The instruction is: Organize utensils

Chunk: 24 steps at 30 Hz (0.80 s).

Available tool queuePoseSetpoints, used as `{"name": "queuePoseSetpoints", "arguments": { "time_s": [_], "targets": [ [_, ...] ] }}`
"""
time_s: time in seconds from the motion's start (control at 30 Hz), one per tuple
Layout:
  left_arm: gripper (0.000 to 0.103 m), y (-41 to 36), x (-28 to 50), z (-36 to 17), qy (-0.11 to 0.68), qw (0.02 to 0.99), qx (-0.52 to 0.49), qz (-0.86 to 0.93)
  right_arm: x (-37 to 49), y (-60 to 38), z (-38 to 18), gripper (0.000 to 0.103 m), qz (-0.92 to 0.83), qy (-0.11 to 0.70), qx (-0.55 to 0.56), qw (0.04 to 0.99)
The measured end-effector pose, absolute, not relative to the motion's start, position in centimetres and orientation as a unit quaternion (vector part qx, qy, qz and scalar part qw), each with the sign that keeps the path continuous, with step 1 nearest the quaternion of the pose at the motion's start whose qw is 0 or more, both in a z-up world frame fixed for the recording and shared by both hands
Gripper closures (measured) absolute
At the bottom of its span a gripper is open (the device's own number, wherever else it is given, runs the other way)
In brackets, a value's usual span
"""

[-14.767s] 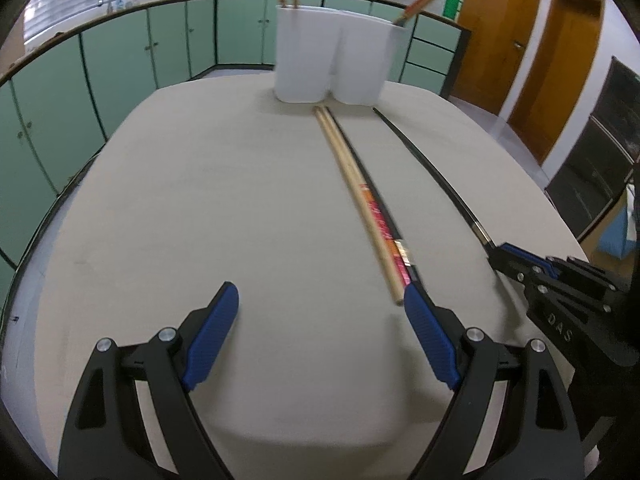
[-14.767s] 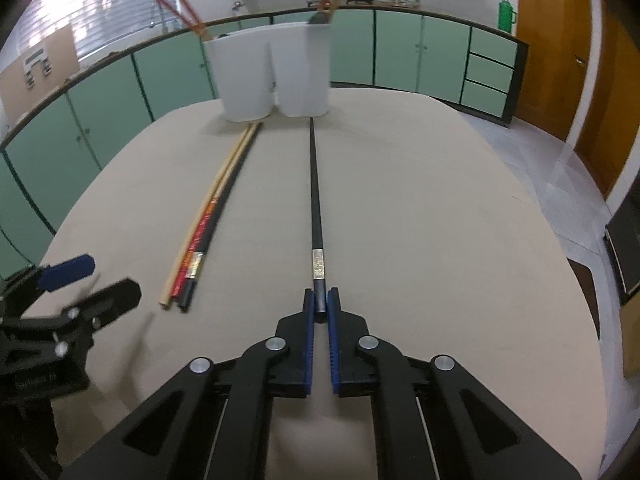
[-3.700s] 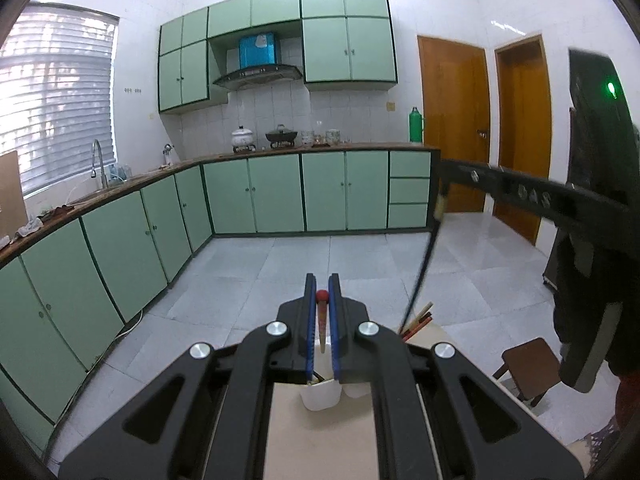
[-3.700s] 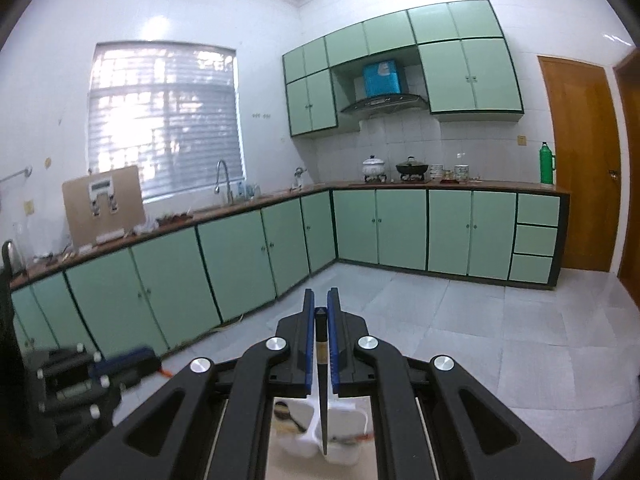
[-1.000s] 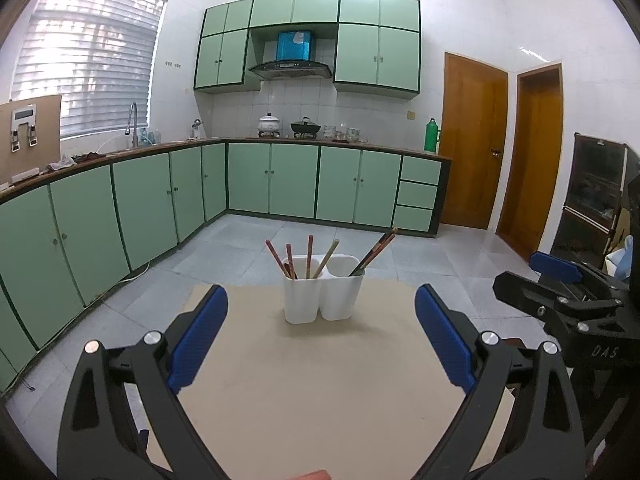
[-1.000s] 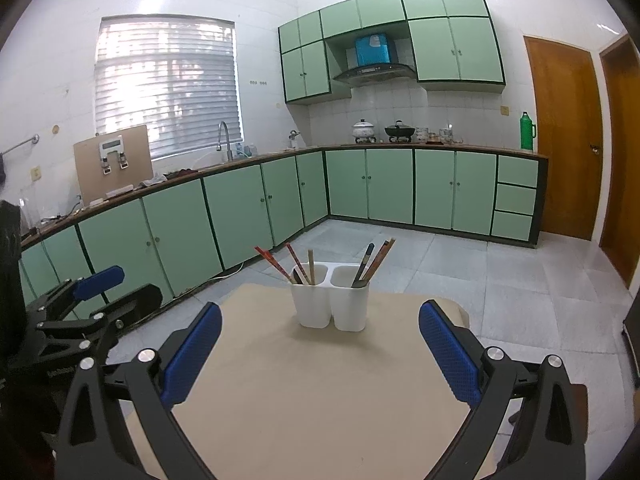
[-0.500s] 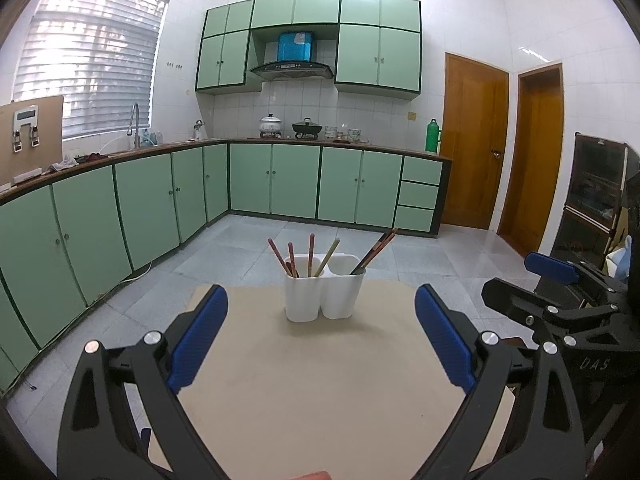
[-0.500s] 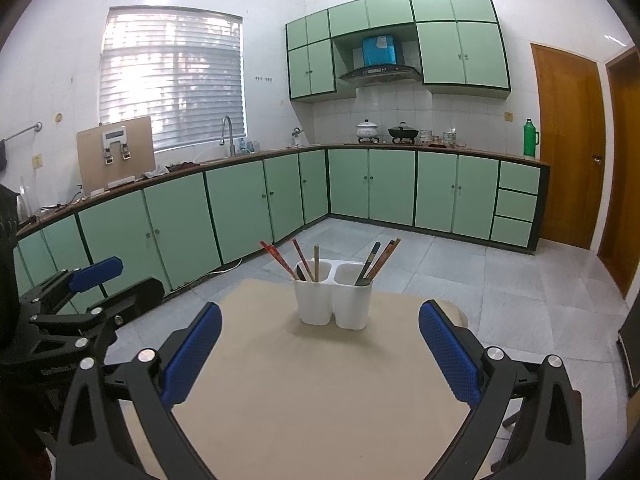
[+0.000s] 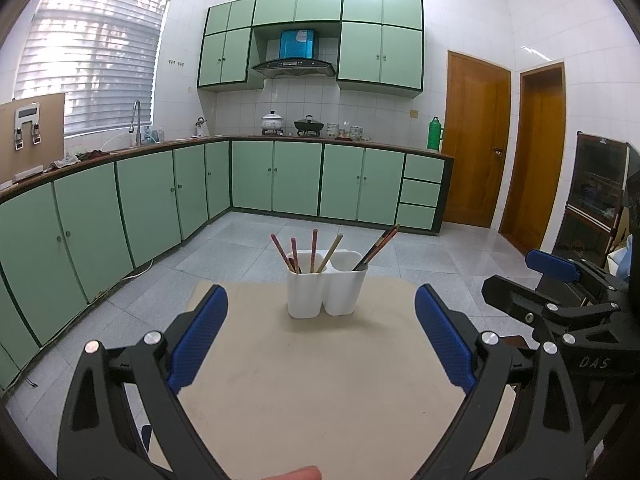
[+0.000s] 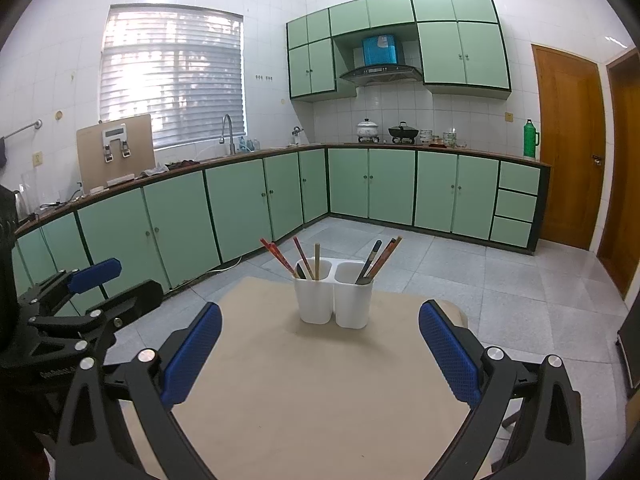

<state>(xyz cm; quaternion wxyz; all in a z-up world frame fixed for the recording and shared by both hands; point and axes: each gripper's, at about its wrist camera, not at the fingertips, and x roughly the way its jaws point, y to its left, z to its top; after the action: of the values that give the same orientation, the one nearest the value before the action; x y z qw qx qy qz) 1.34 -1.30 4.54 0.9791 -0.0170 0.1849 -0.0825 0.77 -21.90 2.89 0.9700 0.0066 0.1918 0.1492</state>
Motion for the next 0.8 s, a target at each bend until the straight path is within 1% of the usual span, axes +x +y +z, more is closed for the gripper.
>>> {"name": "queuePoseSetpoints", "arguments": {
  "time_s": [0.8],
  "targets": [
    [0.011,-0.89,1.16,4.39,0.184,0.979,-0.018,-0.081,0.76,-21.80,2.80,0.006,0.150,0.192,0.006,0.970]
  ]
}}
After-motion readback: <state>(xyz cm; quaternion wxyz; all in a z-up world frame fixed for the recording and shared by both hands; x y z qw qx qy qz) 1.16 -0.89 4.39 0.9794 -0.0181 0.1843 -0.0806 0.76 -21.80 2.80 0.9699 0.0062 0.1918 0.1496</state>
